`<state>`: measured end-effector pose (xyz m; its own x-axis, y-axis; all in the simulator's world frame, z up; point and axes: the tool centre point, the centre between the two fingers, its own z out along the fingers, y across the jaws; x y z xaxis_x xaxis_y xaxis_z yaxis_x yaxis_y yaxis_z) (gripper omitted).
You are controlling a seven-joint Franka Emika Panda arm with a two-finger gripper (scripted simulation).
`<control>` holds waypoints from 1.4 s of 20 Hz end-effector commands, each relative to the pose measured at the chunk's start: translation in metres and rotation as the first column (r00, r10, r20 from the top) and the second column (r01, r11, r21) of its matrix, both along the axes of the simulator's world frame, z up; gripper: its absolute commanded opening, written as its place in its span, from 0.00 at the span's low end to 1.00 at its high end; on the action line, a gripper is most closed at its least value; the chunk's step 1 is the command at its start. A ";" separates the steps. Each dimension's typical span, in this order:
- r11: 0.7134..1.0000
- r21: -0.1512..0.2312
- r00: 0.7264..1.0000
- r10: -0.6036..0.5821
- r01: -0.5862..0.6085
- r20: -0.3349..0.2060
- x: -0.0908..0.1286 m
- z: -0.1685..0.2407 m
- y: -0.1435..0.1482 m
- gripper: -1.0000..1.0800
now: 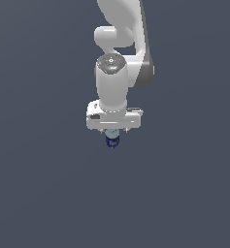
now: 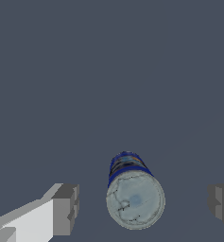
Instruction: Pick up the object and move it to a goal position.
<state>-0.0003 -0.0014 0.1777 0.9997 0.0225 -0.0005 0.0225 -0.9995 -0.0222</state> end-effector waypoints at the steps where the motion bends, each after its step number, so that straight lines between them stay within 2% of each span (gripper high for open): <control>1: 1.000 0.001 1.000 0.003 -0.003 -0.001 0.000 0.000 0.000 0.96; 8: 0.999 -0.001 0.999 -0.039 0.039 -0.001 -0.003 -0.004 0.000 0.96; 16: 0.985 -0.006 0.985 -0.170 0.170 -0.003 -0.014 -0.017 -0.002 0.96; 20: 0.964 -0.010 0.964 -0.267 0.267 -0.004 -0.022 -0.026 -0.003 0.96; 28: 0.895 -0.018 0.895 -0.445 0.445 -0.002 -0.039 -0.043 -0.006 0.96</control>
